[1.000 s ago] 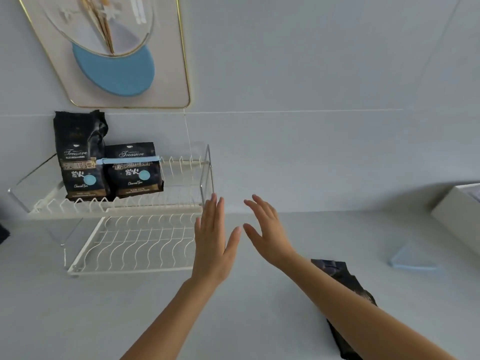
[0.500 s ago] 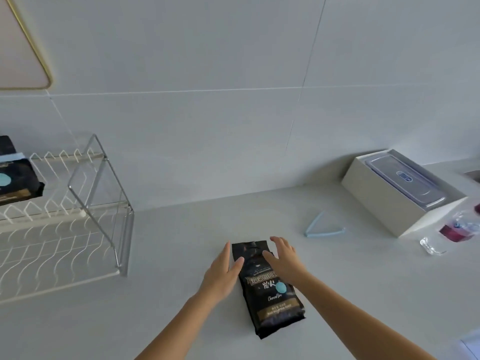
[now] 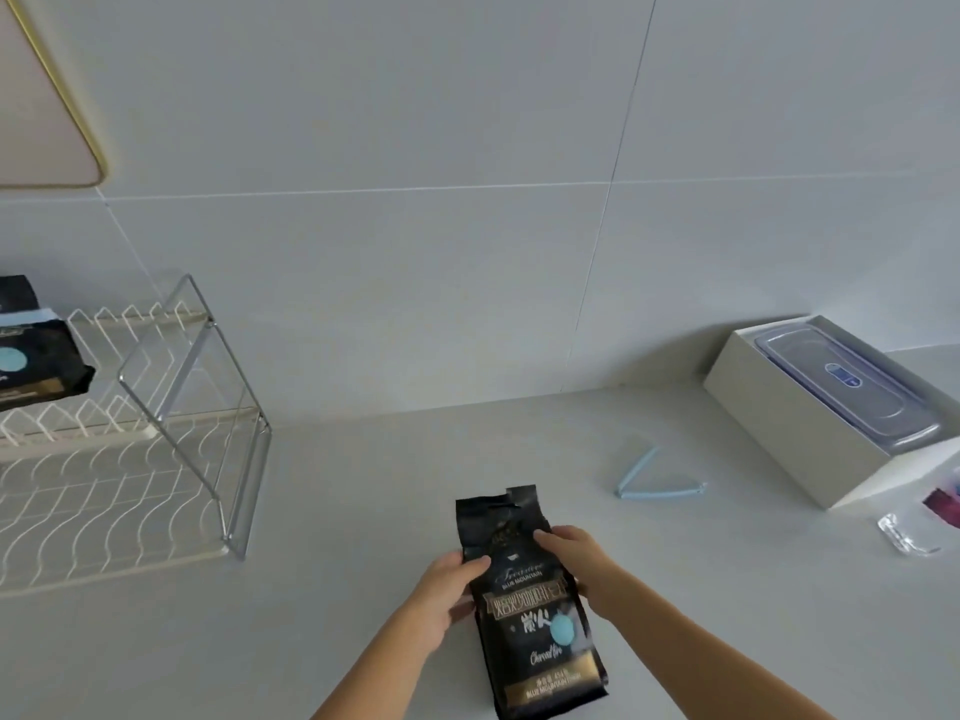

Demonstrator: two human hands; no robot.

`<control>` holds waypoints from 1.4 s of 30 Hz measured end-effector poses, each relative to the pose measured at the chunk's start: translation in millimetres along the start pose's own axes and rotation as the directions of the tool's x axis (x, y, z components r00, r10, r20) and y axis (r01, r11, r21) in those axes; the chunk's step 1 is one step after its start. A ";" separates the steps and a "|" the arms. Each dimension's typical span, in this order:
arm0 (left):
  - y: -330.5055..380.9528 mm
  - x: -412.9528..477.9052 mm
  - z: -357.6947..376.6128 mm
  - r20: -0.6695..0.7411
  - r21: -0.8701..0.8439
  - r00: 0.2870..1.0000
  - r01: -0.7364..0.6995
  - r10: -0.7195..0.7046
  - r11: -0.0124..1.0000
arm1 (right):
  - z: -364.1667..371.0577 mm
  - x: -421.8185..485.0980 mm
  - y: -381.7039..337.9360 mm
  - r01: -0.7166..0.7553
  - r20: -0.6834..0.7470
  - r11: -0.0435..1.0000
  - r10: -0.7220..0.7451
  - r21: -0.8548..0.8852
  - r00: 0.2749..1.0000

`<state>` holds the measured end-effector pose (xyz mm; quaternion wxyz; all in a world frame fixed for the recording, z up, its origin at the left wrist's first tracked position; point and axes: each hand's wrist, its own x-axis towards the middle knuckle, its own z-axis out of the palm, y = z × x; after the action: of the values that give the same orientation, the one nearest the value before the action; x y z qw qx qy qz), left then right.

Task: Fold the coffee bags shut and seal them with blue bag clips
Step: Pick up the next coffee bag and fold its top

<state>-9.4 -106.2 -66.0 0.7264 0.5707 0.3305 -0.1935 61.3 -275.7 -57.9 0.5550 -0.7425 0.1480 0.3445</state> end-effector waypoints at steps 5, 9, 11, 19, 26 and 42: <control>18.8 -7.6 -7.7 -0.058 -0.075 0.985 -0.169 0.164 0.983 | 4.0 -3.6 -28.6 0.180 0.145 0.974 -0.159 -0.142 0.977; 40.2 -20.1 -20.1 -0.056 -0.022 0.944 -0.326 0.324 0.945 | 6.5 -10.1 -52.8 0.319 0.189 0.935 -0.288 -0.159 0.939; 52.6 -24.5 -27.2 -0.077 0.036 0.906 -0.414 0.416 0.909 | 9.2 -14.7 -62.8 0.389 0.207 0.913 -0.360 -0.121 0.910; 72.7 -28.5 -29.4 -0.047 0.126 0.822 -0.558 0.567 0.820 | 22.9 -15.0 -65.1 0.585 0.009 0.810 -0.585 -0.038 0.811; 45.4 -18.2 -35.8 -0.127 0.152 0.830 -0.524 0.543 0.838 | 21.0 -9.0 -45.1 0.600 -0.005 0.756 -0.622 -0.261 0.783; 31.8 -21.0 -34.6 -0.138 0.097 0.850 -0.500 0.509 0.861 | 23.4 -4.8 -37.8 0.570 0.161 0.803 -0.548 -0.174 0.821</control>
<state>-12.3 -66.4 -33.5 0.7061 0.6718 0.2202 0.0404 72.5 -242.0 -30.8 0.5553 -0.7898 -0.1444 0.2170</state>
